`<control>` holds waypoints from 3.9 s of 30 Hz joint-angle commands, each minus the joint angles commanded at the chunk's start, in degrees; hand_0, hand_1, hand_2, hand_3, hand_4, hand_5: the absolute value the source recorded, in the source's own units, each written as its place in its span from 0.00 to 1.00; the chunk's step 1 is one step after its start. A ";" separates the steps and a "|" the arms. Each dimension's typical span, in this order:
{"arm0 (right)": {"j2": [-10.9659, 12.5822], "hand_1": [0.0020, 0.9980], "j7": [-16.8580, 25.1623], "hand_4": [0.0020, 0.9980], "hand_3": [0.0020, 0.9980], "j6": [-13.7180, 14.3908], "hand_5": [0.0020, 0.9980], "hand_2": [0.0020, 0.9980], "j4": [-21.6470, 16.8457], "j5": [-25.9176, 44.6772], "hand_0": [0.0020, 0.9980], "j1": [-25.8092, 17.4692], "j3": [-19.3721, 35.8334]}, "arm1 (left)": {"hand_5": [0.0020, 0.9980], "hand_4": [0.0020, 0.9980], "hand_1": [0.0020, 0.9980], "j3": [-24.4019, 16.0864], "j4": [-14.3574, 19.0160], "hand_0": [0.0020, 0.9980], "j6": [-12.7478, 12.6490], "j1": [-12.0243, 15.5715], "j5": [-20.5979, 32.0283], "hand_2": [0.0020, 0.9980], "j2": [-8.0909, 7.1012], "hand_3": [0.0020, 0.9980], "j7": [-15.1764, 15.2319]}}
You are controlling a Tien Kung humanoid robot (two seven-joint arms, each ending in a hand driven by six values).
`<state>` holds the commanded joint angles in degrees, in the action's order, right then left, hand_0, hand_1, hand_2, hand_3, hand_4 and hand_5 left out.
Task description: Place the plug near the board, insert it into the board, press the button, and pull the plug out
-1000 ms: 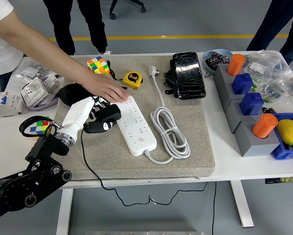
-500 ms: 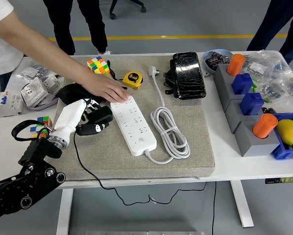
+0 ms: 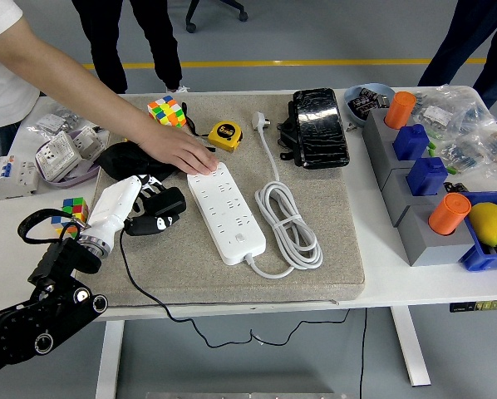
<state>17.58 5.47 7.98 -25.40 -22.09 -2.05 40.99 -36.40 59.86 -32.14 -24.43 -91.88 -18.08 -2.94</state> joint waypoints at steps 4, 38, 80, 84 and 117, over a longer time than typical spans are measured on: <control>0.00 0.64 0.00 0.92 0.54 0.00 0.46 0.61 -0.01 0.00 0.57 0.00 0.06 | 0.12 0.78 0.49 -0.03 -0.32 0.36 0.19 0.05 0.18 0.52 0.01 0.54 0.01; 0.00 0.64 0.01 0.91 0.54 -0.06 0.46 0.61 -0.12 -0.11 0.57 -0.01 0.05 | 0.41 1.00 0.76 -3.32 0.97 0.69 1.98 1.87 0.33 0.81 -0.64 0.76 0.93; -0.19 0.64 -0.03 0.92 0.54 0.04 0.46 0.61 0.12 -0.19 0.57 0.23 0.58 | 0.52 0.95 0.68 -19.88 5.30 0.61 -2.13 8.27 26.59 0.71 0.53 0.70 21.39; -0.24 0.64 -0.02 0.92 0.54 0.04 0.46 0.61 0.12 -0.20 0.57 0.32 0.71 | 0.51 0.93 0.63 -21.22 5.32 0.55 -1.66 8.53 32.95 0.67 0.73 0.66 23.43; -0.40 0.64 0.05 0.91 0.54 0.13 0.46 0.61 1.57 1.34 0.57 2.37 -2.31 | 0.50 0.89 0.61 -27.84 5.28 0.53 0.09 8.78 39.71 0.62 1.20 0.63 25.64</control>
<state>17.18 5.52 8.11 -23.83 -20.75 0.32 38.69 -64.24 65.14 -32.05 -15.65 -52.17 -16.88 22.70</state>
